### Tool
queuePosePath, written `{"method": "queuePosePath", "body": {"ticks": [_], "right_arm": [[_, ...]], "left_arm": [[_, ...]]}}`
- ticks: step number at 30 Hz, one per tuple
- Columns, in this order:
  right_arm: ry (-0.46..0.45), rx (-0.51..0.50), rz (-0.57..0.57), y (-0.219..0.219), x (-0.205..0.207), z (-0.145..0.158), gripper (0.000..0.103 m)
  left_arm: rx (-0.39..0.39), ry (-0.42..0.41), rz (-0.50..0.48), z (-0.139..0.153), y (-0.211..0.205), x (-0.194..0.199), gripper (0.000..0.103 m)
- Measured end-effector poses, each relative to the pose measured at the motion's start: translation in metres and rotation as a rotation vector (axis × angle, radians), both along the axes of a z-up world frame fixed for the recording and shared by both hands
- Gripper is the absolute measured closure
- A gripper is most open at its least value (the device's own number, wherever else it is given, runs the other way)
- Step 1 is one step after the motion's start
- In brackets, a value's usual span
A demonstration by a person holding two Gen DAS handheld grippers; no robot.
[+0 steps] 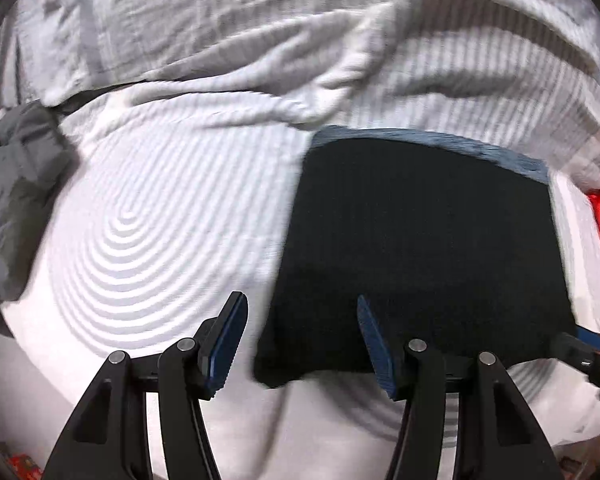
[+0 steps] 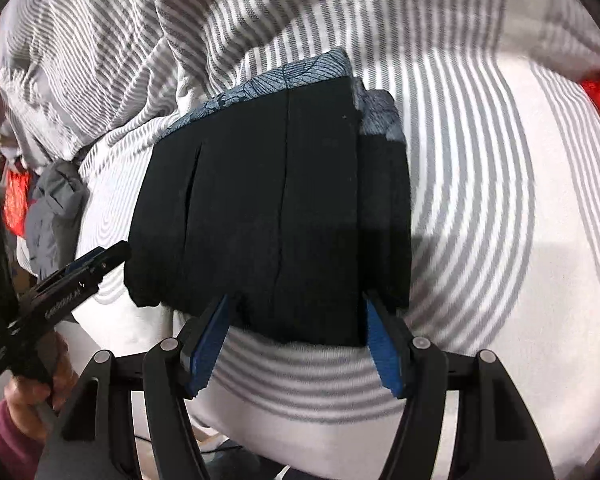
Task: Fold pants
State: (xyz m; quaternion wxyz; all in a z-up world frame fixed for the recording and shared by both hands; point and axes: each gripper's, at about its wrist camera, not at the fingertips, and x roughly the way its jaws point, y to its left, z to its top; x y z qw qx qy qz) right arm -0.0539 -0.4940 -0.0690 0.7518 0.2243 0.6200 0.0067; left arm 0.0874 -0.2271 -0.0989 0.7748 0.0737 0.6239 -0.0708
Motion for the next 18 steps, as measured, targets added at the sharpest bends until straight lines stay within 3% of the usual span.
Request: {"method": "queuePosePath", "body": {"ticks": [4, 7, 14, 18], "right_arm": [[-0.032, -0.068, -0.022, 0.004, -0.007, 0.016, 0.057], [-0.039, -0.070, -0.073, -0.001, -0.007, 0.019, 0.066], [-0.008, -0.111, -0.101, 0.003, -0.007, 0.010, 0.066], [-0.014, -0.143, -0.145, 0.002, -0.018, 0.022, 0.066]], "left_arm": [[0.035, 0.014, 0.012, -0.007, 0.028, 0.003, 0.044], [0.056, 0.037, -0.011, -0.018, 0.040, 0.002, 0.044], [0.087, 0.060, -0.100, -0.045, 0.030, -0.003, 0.044], [0.101, 0.031, -0.148, -0.044, 0.026, -0.007, 0.044]]}}
